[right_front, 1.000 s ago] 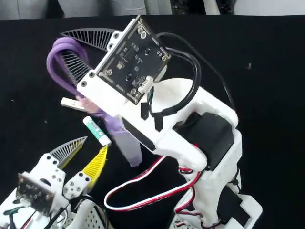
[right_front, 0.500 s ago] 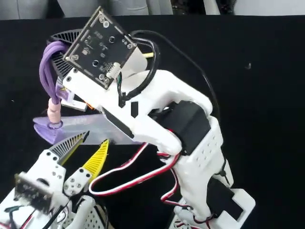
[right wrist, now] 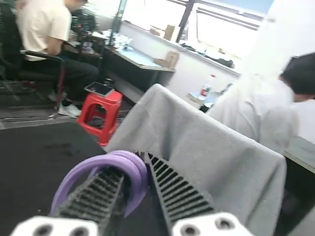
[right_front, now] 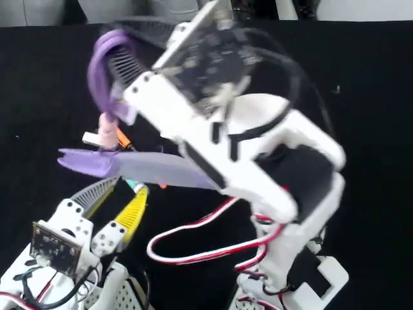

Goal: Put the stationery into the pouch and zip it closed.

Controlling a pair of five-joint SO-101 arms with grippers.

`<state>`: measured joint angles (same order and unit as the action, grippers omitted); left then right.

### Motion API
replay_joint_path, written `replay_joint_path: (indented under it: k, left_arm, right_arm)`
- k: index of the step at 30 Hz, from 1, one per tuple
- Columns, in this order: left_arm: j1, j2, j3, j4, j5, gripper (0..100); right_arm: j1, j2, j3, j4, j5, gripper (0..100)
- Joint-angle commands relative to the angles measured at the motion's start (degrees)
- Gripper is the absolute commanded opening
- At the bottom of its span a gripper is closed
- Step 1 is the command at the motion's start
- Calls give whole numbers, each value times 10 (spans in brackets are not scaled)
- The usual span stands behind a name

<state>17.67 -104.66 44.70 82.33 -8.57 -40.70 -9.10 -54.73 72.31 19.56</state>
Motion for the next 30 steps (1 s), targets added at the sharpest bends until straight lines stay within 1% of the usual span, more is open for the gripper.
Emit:
replay_joint_path:
  k: [1,3,5,8,11,15,18,22,28,30]
  left_arm:
    - [-105,1,7,-12,0,170]
    - [-156,1,26,-20,-12,171]
    - [-189,1,58,-40,-46,171]
    - [-221,1,118,-91,-74,169]
    - [-244,1,153,-123,-72,168]
    - [-250,0,153,-128,-72,167]
    - [-246,0,134,-126,-71,167]
    - [-248,0,116,-125,-71,166]
    - [-247,0,126,-107,-71,166]
    - [-246,1,127,-108,-71,166]
  right_arm:
    - [47,-3,-93,59,0,11]
    - [62,-3,-127,83,0,11]
    - [72,-3,-153,95,0,11]
    - [89,-3,-167,95,3,11]
    - [105,3,-163,75,4,11]
    - [131,15,-131,9,30,11]
    - [130,28,-99,-33,51,11]
    - [127,43,-70,-76,52,11]
    - [125,57,-68,-85,51,11]
    - [117,59,-64,-74,49,11]
